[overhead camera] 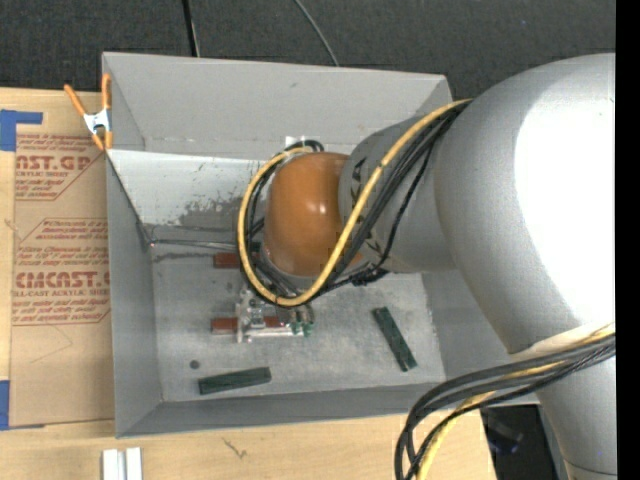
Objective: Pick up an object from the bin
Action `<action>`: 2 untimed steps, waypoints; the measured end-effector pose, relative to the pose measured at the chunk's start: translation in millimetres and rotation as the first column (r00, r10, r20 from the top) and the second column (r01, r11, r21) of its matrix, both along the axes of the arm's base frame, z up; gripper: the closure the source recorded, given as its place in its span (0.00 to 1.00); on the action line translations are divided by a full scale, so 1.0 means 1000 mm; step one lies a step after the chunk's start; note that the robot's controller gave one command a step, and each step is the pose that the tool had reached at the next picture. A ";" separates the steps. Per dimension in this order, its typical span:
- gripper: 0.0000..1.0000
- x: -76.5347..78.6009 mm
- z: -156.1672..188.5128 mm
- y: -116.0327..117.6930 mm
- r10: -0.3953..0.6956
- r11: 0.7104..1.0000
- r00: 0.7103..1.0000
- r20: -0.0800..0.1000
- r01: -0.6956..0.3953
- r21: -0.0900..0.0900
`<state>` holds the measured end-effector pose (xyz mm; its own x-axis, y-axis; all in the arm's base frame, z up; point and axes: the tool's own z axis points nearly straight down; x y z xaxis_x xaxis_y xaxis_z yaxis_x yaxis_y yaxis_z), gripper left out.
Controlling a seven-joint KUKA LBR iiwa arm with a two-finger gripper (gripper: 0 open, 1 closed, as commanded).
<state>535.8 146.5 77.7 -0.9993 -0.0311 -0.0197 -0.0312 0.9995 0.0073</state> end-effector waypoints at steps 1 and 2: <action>0.00 -0.005 -0.004 0.000 0.003 1.000 1.000 -0.018 -0.003 -0.004; 1.00 0.000 0.000 0.000 0.000 1.000 1.000 0.000 0.000 0.000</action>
Offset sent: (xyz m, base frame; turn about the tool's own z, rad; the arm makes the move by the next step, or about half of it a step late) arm 0.0000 0.0000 0.0000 0.0000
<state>535.8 146.4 77.7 -0.9993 -0.0311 -0.0196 -0.0313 0.9995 0.0072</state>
